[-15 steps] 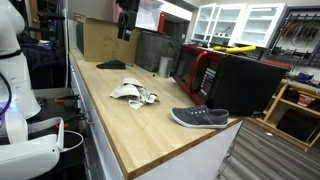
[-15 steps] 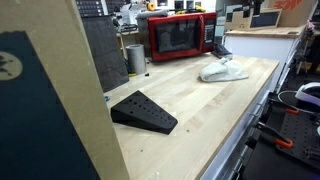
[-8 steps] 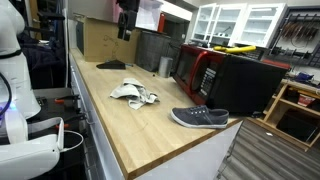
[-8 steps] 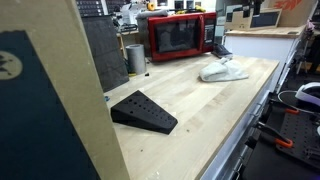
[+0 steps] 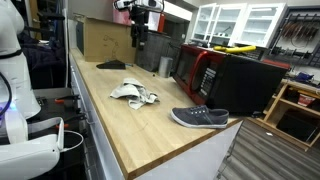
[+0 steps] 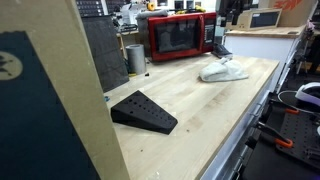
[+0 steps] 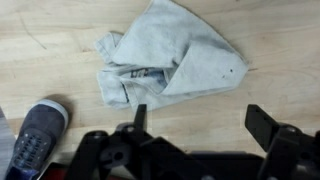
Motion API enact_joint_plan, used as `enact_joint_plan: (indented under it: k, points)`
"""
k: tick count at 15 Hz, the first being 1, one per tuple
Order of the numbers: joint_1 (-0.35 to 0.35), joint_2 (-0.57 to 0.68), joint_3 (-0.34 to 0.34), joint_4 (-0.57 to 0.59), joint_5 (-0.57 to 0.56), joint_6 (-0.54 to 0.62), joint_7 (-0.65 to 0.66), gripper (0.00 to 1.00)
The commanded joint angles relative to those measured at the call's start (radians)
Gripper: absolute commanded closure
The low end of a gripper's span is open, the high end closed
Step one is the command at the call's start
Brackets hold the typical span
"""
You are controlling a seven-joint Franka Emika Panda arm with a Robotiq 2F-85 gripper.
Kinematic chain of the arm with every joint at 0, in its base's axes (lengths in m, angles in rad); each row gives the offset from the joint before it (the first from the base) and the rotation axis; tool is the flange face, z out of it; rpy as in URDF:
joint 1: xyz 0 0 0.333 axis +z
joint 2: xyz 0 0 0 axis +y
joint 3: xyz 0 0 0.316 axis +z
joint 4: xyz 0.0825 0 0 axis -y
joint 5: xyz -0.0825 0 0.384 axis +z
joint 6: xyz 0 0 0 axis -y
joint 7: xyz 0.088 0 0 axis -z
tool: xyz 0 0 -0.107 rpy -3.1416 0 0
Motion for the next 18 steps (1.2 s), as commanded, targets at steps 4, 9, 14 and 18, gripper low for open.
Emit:
enact_joint_plan:
  k: [4, 9, 14, 18]
  points:
    - [0.021, 0.12, 0.036, -0.053, 0.039, 0.259, 0.031, 0.0]
    - [0.013, 0.171, 0.042, -0.093, 0.03, 0.303, 0.073, 0.0]
    - [0.014, 0.198, 0.041, -0.123, 0.038, 0.28, 0.083, 0.0]
    - [0.014, 0.203, 0.043, -0.167, 0.026, 0.295, 0.083, 0.0]
